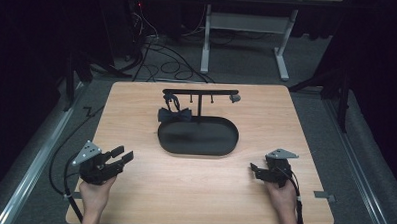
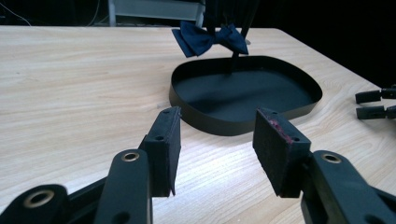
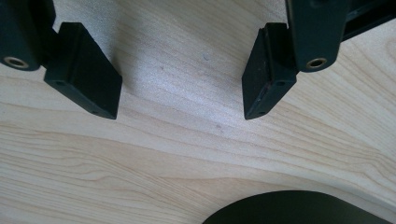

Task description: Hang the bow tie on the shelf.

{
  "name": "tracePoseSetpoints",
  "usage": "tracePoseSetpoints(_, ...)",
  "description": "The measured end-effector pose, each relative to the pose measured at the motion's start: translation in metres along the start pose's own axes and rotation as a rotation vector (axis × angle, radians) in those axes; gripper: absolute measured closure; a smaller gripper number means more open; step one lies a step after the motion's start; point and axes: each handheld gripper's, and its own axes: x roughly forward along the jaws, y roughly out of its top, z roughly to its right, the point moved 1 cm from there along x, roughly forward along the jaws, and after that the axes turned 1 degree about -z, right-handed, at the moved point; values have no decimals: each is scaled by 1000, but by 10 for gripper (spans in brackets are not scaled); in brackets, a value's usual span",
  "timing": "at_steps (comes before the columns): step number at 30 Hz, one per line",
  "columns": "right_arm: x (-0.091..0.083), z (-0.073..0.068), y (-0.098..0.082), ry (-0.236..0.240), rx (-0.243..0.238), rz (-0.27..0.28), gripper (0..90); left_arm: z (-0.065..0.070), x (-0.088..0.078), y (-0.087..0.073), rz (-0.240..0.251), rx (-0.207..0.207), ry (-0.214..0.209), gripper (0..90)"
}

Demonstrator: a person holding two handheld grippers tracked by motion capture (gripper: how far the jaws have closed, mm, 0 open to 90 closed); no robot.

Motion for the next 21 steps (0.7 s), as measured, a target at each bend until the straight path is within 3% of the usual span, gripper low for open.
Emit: tracePoseSetpoints(21,0,0,0,-1,0,0,301,6,21,-11,-63,7,-12,513)
